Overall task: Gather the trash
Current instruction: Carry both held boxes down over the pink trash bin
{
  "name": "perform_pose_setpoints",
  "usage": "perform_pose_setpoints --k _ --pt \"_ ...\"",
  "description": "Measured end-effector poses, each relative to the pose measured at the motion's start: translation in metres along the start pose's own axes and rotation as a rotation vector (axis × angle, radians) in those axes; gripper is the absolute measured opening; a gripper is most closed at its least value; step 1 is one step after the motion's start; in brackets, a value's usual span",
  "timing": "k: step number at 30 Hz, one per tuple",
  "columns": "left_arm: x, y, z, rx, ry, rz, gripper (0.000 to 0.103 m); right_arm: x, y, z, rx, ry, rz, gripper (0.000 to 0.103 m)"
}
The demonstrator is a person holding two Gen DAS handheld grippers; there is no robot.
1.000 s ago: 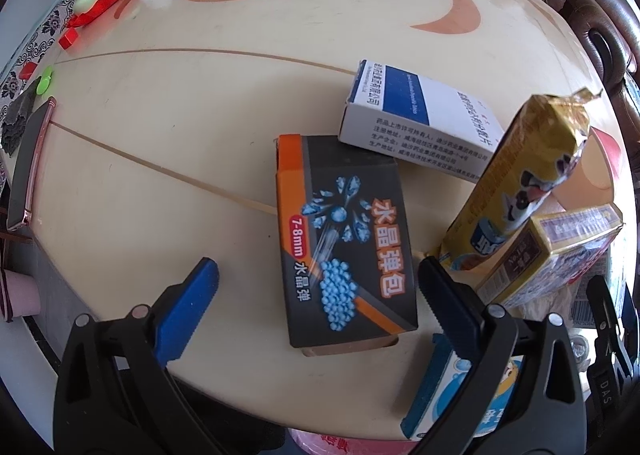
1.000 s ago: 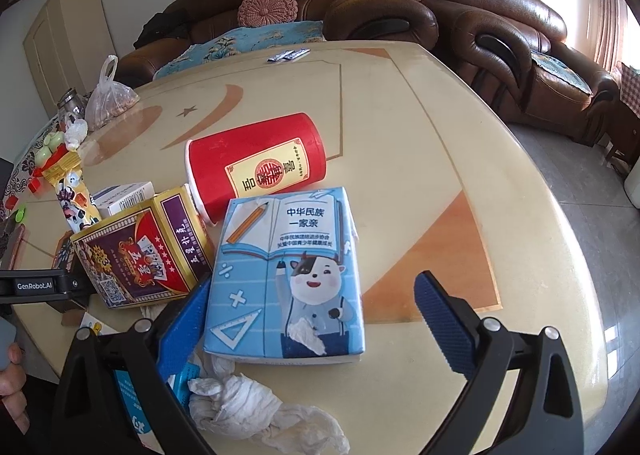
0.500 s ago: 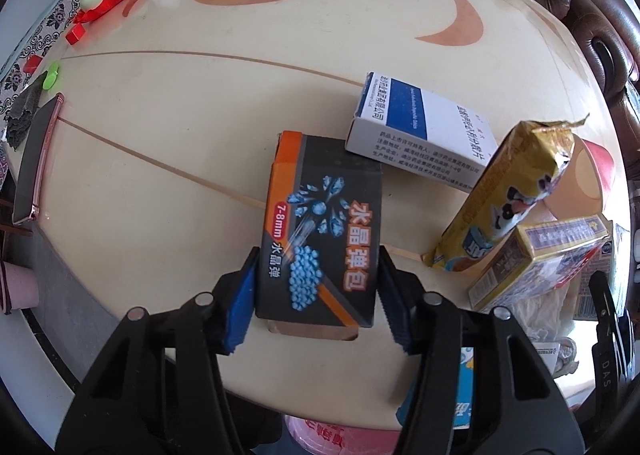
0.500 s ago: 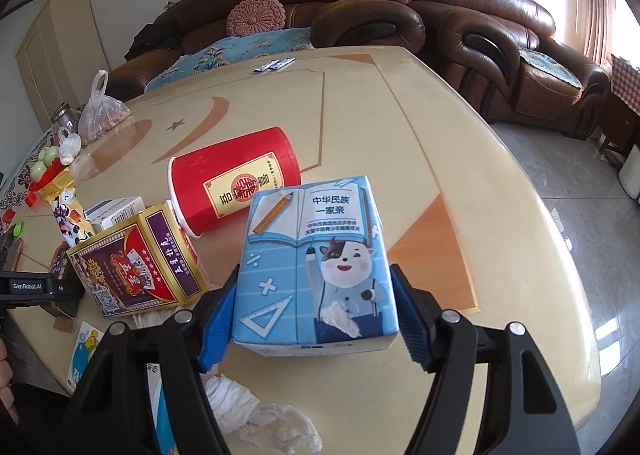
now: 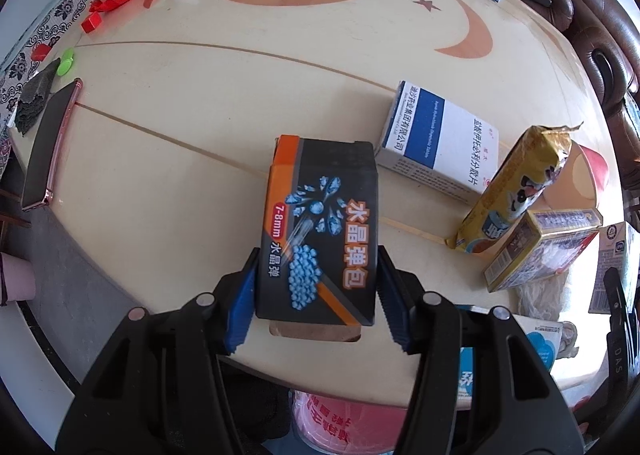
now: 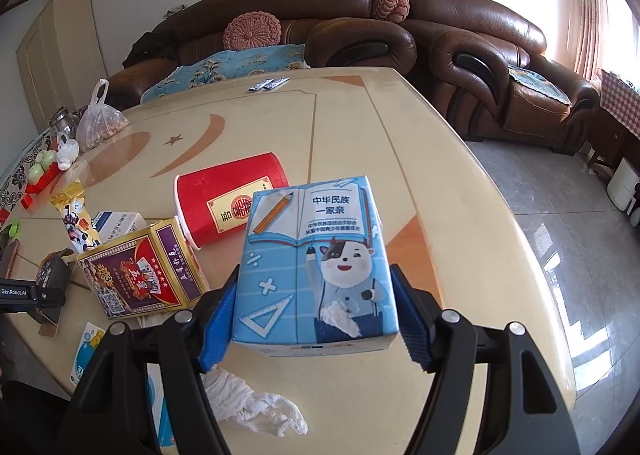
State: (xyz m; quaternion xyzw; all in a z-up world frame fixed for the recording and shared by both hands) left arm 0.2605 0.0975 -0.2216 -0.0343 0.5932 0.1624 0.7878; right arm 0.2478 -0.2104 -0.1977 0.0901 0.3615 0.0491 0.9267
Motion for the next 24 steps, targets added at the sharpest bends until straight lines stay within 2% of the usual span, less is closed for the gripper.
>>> perform_pose_setpoints --k 12,24 --pt "-0.042 0.02 -0.014 0.024 -0.086 -0.024 0.054 -0.039 0.007 0.006 -0.002 -0.043 0.003 0.067" --pt "-0.096 0.018 -0.051 0.094 -0.201 -0.072 0.054 -0.118 0.042 0.003 -0.067 -0.107 0.053 0.067"
Point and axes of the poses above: each gripper's, at about its wrist camera, not at the fingertips, and x roughly the way its jaws point, y to its left, z to its top, the point moved 6 cm from there along x, roughly the way its jaws point, and after that the axes turned 10 degrees about z, right-handed, at the moved point
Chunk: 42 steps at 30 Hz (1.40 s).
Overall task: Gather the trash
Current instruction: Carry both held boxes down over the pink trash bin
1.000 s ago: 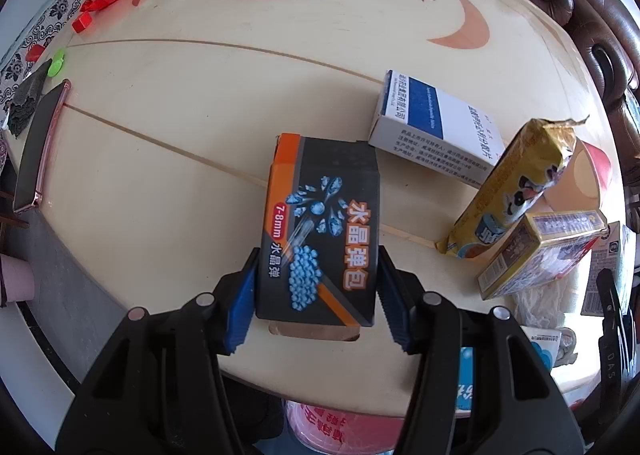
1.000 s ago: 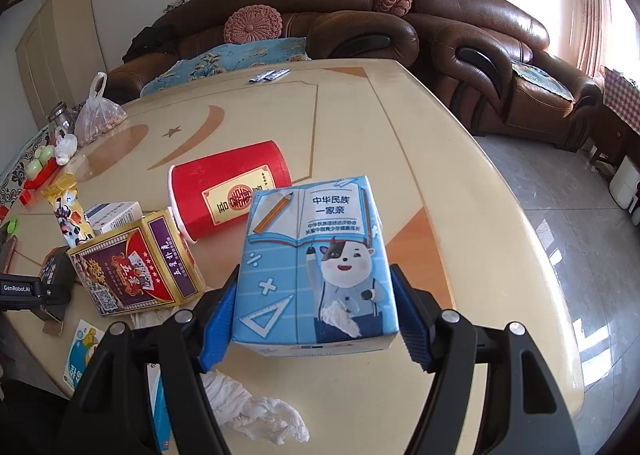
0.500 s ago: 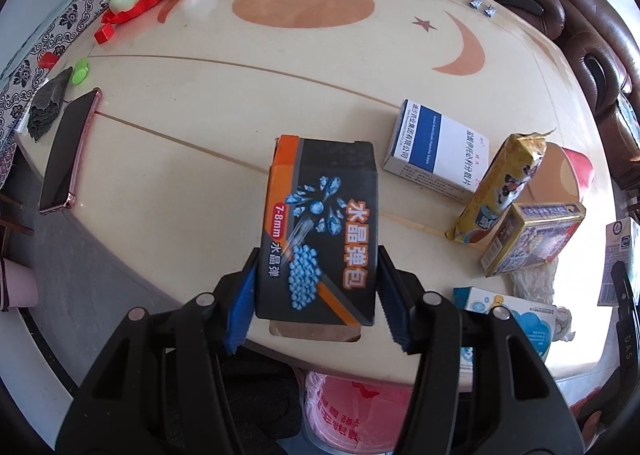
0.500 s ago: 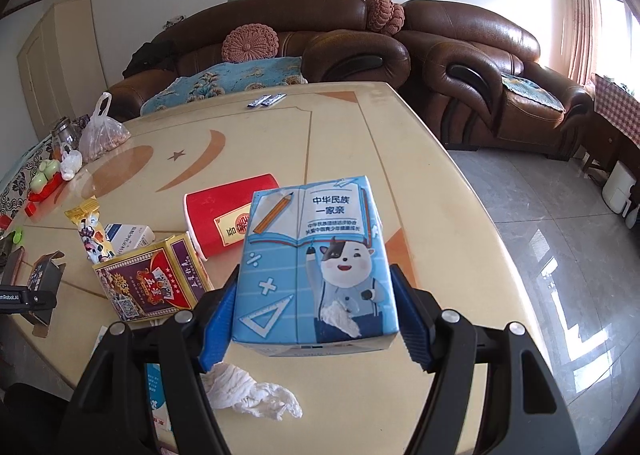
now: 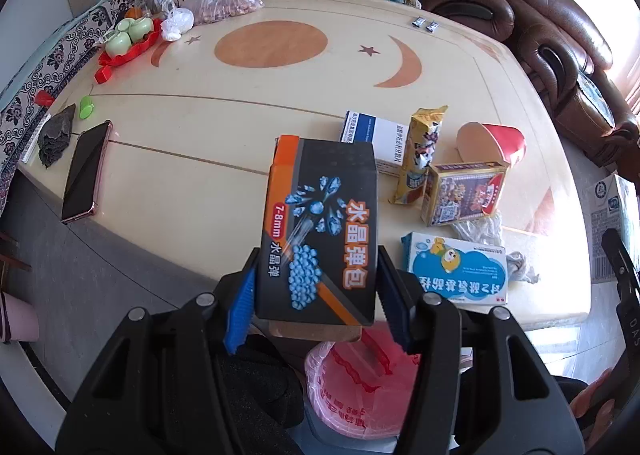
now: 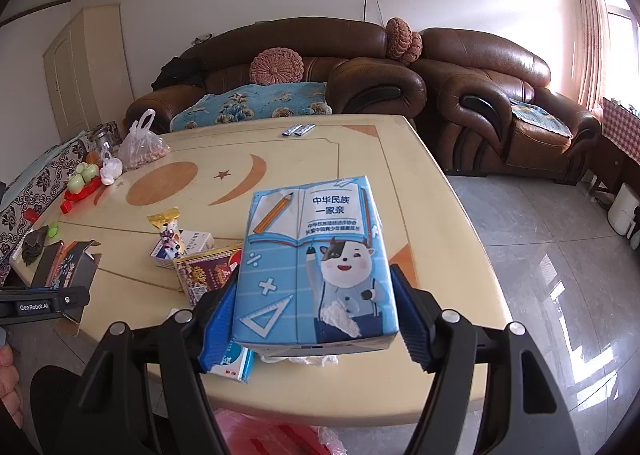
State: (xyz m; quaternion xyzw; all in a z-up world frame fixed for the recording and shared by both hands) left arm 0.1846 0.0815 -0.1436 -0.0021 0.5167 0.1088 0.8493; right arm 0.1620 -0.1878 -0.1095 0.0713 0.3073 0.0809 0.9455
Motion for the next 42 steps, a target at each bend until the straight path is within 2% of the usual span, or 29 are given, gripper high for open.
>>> perform_pose_setpoints --k 11,18,30,42 --pt "-0.045 -0.008 -0.036 0.078 -0.091 -0.007 0.054 -0.058 0.045 -0.013 -0.062 -0.018 0.076 0.068" --pt "-0.057 -0.015 -0.057 0.124 -0.112 -0.016 0.054 -0.082 0.063 -0.033 -0.097 -0.003 0.102 0.068" --pt "-0.061 -0.023 -0.09 0.197 -0.121 -0.045 0.054 -0.091 0.076 -0.067 -0.137 0.055 0.108 0.068" --pt "-0.037 -0.038 -0.128 0.313 -0.096 -0.122 0.054 -0.072 0.071 -0.117 -0.141 0.176 0.112 0.068"
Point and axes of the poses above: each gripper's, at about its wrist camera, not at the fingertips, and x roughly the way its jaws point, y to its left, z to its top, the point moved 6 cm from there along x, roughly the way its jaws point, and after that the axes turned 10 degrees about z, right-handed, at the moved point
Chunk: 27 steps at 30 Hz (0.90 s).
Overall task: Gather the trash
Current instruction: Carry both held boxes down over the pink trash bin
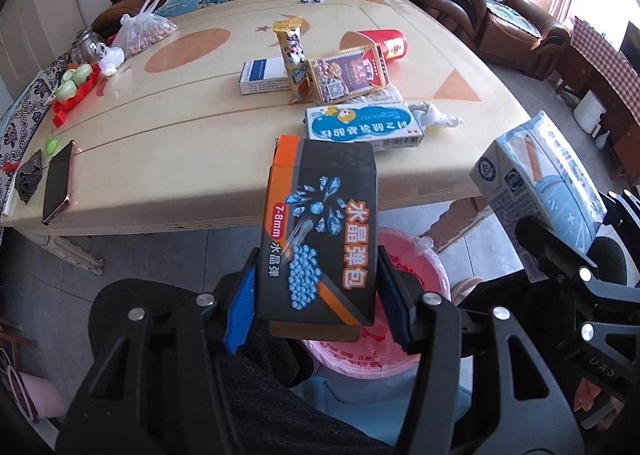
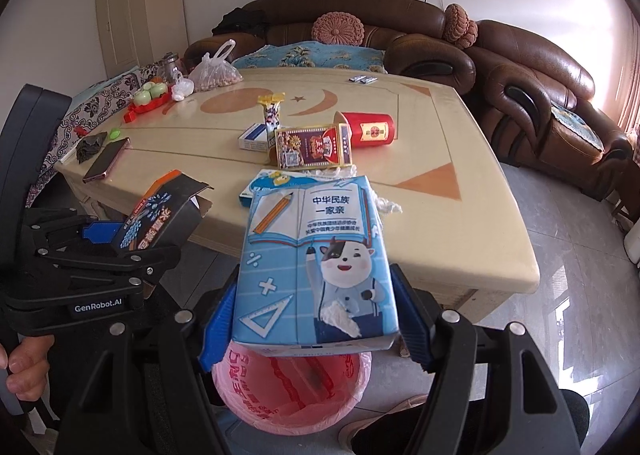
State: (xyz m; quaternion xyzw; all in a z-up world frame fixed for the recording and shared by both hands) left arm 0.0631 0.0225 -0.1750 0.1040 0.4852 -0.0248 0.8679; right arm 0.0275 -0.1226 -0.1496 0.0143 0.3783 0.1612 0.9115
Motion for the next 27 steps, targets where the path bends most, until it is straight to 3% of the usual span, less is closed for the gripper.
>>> perform_pose_setpoints --k 11,27 --pt "0.044 -0.027 -0.039 0.102 0.096 -0.026 0.054 0.04 -0.004 -0.049 0.025 0.137 0.022 0.068" --pt "0.112 -0.044 -0.069 0.126 0.238 -0.056 0.053 0.097 -0.026 -0.087 0.059 0.279 0.018 0.068"
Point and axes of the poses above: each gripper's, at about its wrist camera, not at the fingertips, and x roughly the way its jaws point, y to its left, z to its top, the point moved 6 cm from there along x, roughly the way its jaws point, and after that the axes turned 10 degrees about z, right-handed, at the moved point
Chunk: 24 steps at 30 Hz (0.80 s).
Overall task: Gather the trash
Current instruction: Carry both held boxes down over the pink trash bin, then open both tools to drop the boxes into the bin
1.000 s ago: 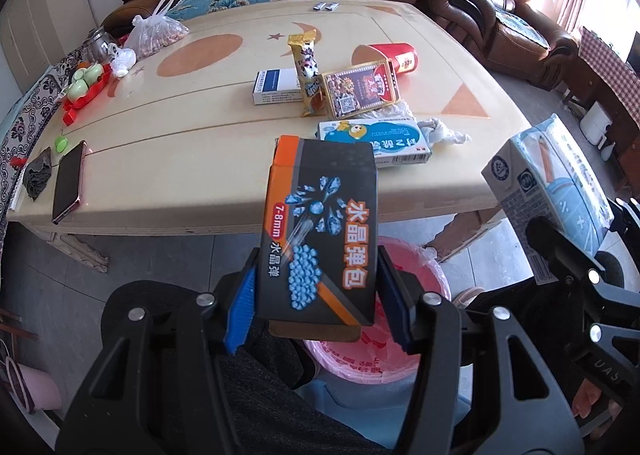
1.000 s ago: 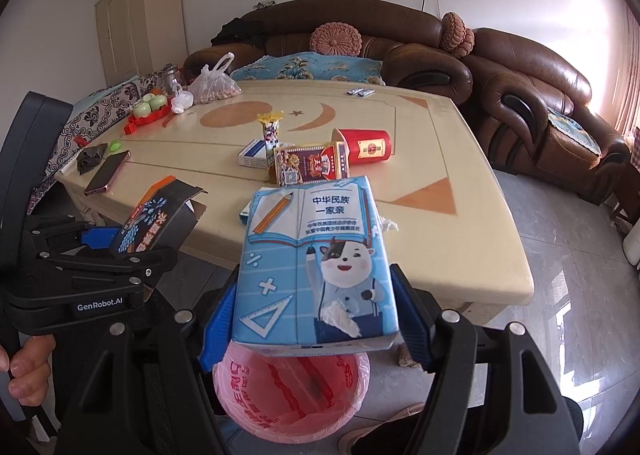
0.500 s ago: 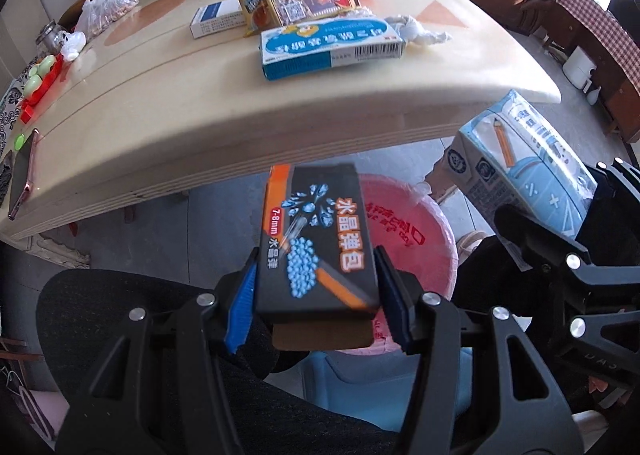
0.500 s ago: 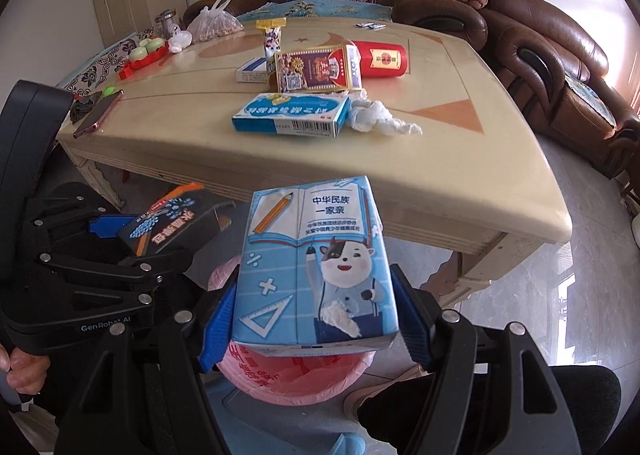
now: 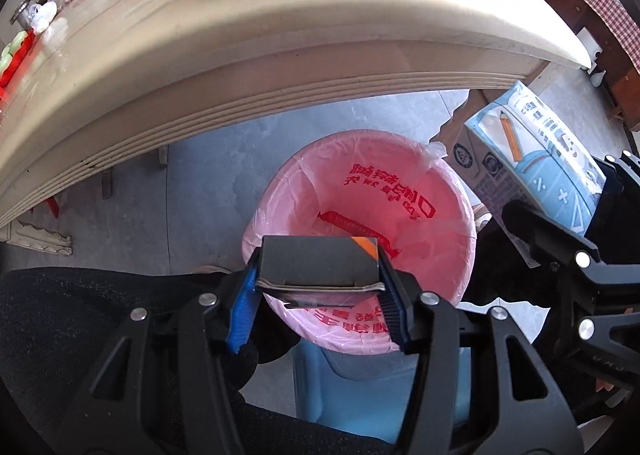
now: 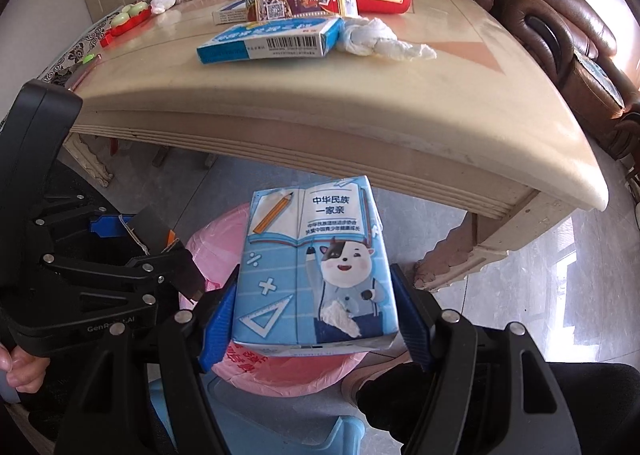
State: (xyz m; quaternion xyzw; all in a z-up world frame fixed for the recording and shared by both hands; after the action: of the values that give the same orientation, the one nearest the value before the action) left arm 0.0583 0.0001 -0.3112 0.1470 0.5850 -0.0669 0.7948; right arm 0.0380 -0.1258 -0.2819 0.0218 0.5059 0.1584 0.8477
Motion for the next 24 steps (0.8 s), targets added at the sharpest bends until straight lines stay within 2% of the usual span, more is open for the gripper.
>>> perform_pose_setpoints --k 7,24 --pt "0.032 0.002 0.001 -0.011 0.076 -0.018 0.053 0.041 -0.011 -0.005 0.019 0.088 0.018 0.068" --pt "0.103 -0.005 0.009 -0.04 0.321 -0.04 0.053 0.123 -0.033 -0.024 0.075 0.292 0.052 0.068"
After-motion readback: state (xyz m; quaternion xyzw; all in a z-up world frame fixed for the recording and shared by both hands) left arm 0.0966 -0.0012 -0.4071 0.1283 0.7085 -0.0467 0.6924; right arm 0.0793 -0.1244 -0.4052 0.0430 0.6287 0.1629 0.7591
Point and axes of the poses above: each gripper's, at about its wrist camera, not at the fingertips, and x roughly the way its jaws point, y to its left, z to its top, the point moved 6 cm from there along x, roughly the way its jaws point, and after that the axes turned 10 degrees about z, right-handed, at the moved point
